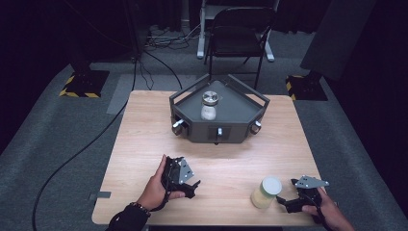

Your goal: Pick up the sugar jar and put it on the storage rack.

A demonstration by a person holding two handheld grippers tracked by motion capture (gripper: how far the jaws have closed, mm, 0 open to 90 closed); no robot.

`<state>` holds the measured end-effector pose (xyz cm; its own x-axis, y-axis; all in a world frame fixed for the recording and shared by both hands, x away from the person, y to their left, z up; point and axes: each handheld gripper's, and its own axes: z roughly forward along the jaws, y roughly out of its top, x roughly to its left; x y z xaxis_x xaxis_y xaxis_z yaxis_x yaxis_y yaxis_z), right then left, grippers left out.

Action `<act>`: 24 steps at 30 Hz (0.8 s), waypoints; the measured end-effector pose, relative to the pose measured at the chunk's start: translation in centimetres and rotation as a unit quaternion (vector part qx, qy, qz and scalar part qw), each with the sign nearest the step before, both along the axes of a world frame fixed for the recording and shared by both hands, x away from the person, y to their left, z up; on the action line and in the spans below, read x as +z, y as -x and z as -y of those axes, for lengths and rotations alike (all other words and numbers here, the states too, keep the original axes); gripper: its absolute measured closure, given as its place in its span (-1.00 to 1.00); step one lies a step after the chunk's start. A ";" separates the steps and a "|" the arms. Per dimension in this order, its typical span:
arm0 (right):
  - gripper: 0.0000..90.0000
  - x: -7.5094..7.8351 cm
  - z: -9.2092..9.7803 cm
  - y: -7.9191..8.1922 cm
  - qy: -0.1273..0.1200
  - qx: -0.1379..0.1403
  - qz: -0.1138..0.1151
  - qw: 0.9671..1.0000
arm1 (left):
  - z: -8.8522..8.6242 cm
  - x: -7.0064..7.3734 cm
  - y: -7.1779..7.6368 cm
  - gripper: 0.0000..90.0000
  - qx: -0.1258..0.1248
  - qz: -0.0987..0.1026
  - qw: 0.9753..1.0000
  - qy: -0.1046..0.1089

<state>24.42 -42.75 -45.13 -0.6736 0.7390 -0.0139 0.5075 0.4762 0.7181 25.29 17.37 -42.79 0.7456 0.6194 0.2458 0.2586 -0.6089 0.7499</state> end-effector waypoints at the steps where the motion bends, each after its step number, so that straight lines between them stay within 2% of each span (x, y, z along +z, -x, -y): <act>1: -1.00 0.0 0.0 0.0 0.000 0.000 0.000 1.000 | -0.1 -0.1 0.0 -0.99 0.000 -0.004 1.000 0.001; 11: -1.00 0.0 0.0 0.0 0.000 0.000 0.000 1.000 | -0.7 -1.1 0.0 -0.99 0.006 -0.037 0.999 -0.002; 13: -1.00 0.0 0.0 0.0 0.000 0.000 0.000 1.000 | -0.9 -1.3 0.1 -0.99 0.010 -0.044 0.999 0.003; 24: -1.00 0.0 0.0 0.0 0.000 -0.001 0.000 1.000 | -1.8 -2.0 0.0 -0.99 0.018 -0.067 0.998 -0.005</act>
